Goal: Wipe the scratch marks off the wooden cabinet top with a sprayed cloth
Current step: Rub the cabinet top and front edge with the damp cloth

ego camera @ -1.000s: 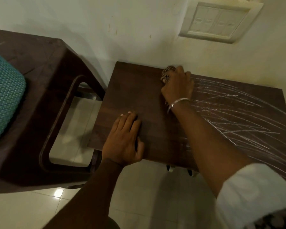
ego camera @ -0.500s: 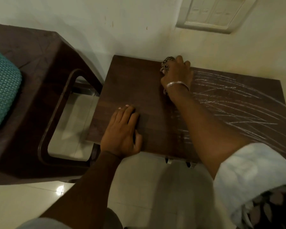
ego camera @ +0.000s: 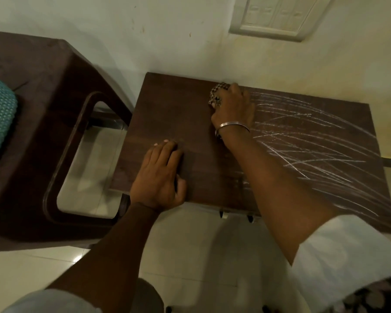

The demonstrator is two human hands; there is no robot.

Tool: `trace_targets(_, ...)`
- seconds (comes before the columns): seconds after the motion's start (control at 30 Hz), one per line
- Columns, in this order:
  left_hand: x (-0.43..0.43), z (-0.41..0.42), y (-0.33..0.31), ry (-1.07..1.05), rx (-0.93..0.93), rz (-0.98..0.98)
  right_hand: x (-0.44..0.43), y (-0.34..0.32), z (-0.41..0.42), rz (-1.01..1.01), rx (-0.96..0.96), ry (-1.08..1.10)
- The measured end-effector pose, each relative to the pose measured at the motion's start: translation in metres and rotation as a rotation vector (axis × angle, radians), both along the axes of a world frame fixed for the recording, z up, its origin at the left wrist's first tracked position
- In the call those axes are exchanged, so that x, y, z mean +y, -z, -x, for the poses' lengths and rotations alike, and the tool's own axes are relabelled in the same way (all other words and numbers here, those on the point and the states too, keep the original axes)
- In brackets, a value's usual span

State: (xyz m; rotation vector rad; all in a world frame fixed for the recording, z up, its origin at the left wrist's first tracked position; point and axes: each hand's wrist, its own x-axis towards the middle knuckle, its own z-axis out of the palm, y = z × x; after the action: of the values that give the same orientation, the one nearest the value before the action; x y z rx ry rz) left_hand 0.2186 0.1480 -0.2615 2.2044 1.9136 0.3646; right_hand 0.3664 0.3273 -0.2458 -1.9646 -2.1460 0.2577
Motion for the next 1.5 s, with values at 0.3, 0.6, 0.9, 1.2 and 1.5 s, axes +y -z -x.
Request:
trace_targets(0.3,0.0,0.0,-0.001,0.019,0.007,0.014,-0.048,0.007,-0.008,-0.085,-0.035,-0.033)
trace_targets(0.6,-0.001,-0.002,-0.003,0.054,0.006,0.008,-0.1,0.011,-0.005,-0.081,-0.002,0.012)
trace_targets(0.9,-0.004,-0.001,0.0,0.061,0.089,-0.002,-0.072,0.002,-0.004,-0.056,-0.024,0.009)
trace_targets(1.2,-0.003,0.0,0.003,0.053,0.074,-0.061,-0.106,0.005,-0.01,-0.053,-0.037,-0.027)
trace_targets(1.5,-0.004,0.0,0.001,0.049,0.064,-0.037,-0.164,0.007,-0.009,-0.073,-0.03,0.007)
